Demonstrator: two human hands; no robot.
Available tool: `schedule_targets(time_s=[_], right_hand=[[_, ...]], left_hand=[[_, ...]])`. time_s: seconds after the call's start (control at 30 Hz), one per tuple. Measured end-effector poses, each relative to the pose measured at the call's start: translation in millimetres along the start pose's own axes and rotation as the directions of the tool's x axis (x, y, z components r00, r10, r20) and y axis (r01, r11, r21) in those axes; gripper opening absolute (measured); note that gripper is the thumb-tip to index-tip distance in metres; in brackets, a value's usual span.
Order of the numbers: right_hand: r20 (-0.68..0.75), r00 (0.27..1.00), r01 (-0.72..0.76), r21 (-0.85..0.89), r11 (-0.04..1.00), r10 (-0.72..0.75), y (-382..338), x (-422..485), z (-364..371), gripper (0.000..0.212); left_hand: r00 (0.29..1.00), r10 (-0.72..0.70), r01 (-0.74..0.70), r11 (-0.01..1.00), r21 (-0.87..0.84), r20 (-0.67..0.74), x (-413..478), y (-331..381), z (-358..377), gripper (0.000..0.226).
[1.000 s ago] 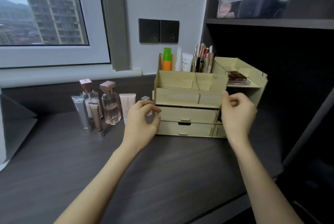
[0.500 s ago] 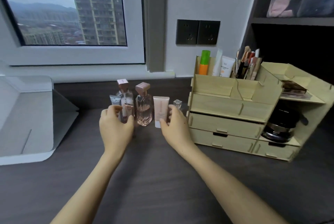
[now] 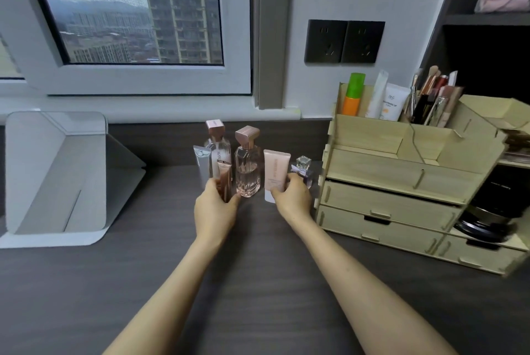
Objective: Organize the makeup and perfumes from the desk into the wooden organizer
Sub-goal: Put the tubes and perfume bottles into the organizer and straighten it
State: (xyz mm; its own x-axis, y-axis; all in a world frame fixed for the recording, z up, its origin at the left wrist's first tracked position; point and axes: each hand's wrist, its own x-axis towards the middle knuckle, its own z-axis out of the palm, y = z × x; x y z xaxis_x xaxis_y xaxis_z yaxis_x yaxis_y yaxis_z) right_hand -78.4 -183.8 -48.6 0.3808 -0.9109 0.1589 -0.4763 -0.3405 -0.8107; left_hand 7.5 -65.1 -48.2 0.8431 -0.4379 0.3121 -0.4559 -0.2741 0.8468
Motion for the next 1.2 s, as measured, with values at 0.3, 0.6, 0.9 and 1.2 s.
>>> schedule_targets(time_s=[0.3,0.6,0.9,1.2], right_hand=[[0.015,0.990,0.141,-0.088,0.986,-0.140,3.4,-19.6,-11.1,0.020],[-0.252,0.939,0.306,0.292,0.906,-0.236,18.9,-86.6,-110.3,0.015],[-0.386,0.901,0.320,0.283,0.904,-0.198,37.5,-94.2,-186.8,0.018],[-0.435,0.867,0.394,0.304,0.868,-0.241,-20.7,-39.1,-245.1,0.020]], left_hand=[[0.999,0.041,-0.040,0.999,-0.010,0.014,-9.8,5.4,4.3,0.013],[0.955,0.166,-0.093,0.954,-0.286,0.245,-37.3,73.1,12.5,0.031],[0.877,0.206,0.070,0.839,-0.540,0.435,-69.9,112.4,31.5,0.039],[0.877,0.341,-0.066,0.783,-0.619,0.338,-36.4,164.5,18.4,0.028]])
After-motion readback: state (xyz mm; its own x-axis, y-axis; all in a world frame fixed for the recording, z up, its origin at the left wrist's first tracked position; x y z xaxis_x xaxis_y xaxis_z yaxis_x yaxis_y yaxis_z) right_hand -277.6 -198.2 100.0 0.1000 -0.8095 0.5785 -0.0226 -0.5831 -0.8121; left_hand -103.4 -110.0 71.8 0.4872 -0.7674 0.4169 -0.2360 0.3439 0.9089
